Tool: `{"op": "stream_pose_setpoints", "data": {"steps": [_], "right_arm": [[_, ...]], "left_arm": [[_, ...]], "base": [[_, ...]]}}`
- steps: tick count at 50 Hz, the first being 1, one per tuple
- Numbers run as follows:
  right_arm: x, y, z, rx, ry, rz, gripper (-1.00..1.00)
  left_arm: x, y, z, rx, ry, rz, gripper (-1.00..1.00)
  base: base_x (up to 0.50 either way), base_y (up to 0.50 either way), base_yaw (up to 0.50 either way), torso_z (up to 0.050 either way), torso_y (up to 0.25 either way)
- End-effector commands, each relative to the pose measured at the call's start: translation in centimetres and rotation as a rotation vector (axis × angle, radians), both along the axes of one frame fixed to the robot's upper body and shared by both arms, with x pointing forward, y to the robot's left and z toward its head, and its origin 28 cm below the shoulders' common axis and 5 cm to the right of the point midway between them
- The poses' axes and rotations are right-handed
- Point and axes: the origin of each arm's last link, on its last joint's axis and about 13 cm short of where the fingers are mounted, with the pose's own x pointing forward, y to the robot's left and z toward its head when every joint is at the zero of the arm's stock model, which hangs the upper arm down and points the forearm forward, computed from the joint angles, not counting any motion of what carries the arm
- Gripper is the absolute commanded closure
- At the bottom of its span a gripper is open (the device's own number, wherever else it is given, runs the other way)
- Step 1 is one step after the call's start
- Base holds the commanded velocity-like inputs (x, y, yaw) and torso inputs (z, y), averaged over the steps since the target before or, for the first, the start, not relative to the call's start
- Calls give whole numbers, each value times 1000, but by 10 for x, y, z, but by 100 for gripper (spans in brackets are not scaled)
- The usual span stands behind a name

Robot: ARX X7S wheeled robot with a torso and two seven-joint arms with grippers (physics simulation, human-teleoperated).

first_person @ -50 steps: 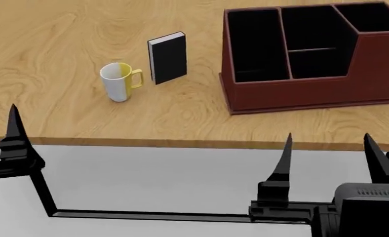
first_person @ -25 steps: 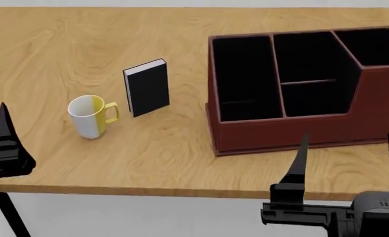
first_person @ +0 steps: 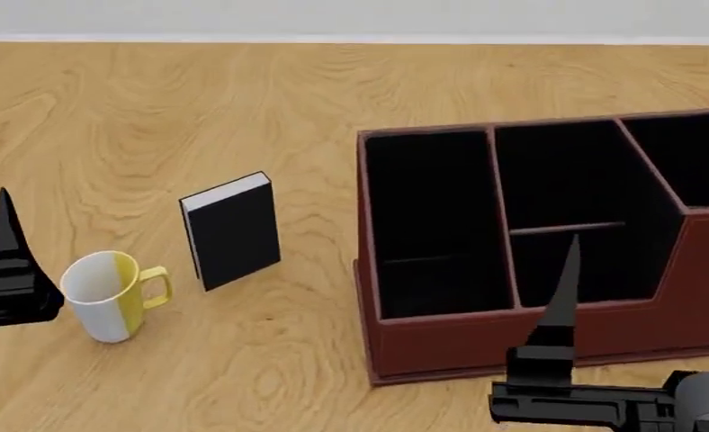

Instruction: Pick up the book and place it in the back compartment of the caddy.

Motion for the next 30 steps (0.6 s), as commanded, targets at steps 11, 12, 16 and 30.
{"op": "stream_pose_setpoints", "data": {"steps": [11, 12, 16, 30], "right_arm": [[-5, 0, 4, -18, -14, -1, -100], [-6, 1, 5, -20, -16, 0, -100], [-8, 2, 7, -8, -24, -7, -100], [-7, 5, 10, -28, -25, -30, -100]], "left_arm": [[-1, -2, 0, -2, 0, -1, -100], [-1, -2, 0, 0, 3, -6, -100], [-2, -3, 0, 2, 4, -13, -100], [-5, -3, 1, 17, 3, -29, -100]], "base": [[500, -74, 0, 0, 2], [500, -74, 0, 0, 0], [500, -73, 0, 0, 0], [412, -37, 0, 0, 2]]}}
